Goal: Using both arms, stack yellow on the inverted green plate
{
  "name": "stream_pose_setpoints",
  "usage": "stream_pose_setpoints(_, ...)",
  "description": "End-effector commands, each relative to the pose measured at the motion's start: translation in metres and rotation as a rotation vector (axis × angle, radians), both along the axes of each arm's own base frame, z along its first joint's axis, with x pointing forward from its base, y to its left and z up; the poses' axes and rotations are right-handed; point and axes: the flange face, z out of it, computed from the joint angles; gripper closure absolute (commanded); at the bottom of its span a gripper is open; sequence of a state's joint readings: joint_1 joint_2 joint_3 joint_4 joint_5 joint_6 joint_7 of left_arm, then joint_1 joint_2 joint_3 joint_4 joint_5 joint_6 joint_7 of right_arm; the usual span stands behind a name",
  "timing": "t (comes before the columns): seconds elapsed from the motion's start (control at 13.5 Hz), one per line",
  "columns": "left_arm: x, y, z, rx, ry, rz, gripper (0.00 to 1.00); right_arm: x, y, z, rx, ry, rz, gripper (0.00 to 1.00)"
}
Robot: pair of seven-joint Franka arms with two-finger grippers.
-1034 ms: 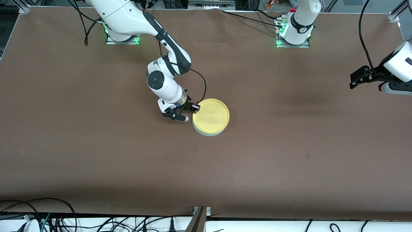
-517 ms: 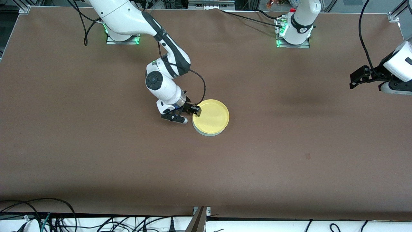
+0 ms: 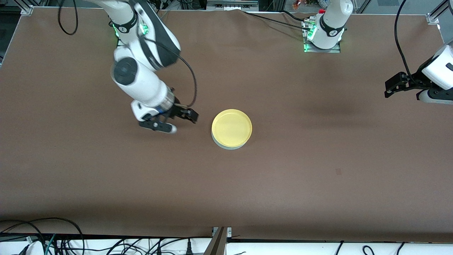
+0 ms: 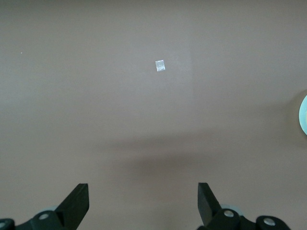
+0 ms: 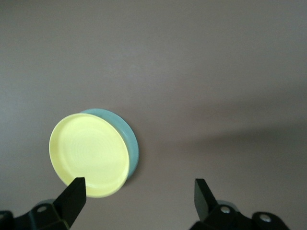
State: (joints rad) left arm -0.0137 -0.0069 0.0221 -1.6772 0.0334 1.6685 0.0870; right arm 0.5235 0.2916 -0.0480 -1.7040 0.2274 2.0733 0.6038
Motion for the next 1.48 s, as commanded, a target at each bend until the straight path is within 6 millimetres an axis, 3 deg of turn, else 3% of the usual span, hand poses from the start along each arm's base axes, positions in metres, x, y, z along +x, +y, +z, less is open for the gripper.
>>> stream_pose_setpoints(0.0, 0.001, 0.0, 0.006, 0.017, -0.001, -0.021, 0.0, -0.011, -0.059, 0.058, -0.03, 0.021, 0.079, 0.0)
stream_pose_setpoints(0.07, 0.001, 0.0, 0.006, 0.017, -0.001, -0.021, 0.0, -0.013, -0.088, 0.076, -0.031, 0.028, 0.12, 0.0)
stream_pose_setpoints(0.3, 0.002, 0.0, 0.005, 0.017, 0.001, -0.021, 0.0, -0.028, -0.149, 0.118, -0.046, 0.053, 0.177, 0.0)
stream_pose_setpoints(0.52, 0.001, 0.0, 0.006, 0.017, -0.001, -0.022, 0.0, -0.037, -0.188, 0.133, -0.13, 0.072, 0.232, 0.0)
stream_pose_setpoints(0.67, 0.001, 0.001, 0.005, 0.016, 0.001, -0.02, 0.0, -0.041, -0.206, 0.146, -0.176, 0.047, 0.282, 0.0)
stream_pose_setpoints(0.96, 0.001, 0.001, 0.005, 0.016, 0.001, -0.022, 0.0, -0.038, -0.235, 0.148, -0.191, 0.049, 0.33, 0.0)
stream_pose_setpoints(1.11, 0.002, 0.002, 0.006, 0.017, -0.001, -0.021, 0.0, -0.036, -0.239, 0.15, -0.192, 0.043, 0.339, 0.0)
stream_pose_setpoints(1.26, 0.002, 0.002, 0.005, 0.017, 0.001, -0.022, 0.0, -0.031, -0.239, 0.169, -0.194, 0.004, 0.318, 0.0)
stream_pose_setpoints(1.4, 0.002, 0.002, 0.005, 0.017, -0.001, -0.021, 0.0, -0.027, -0.241, 0.173, -0.195, -0.005, 0.313, 0.0)
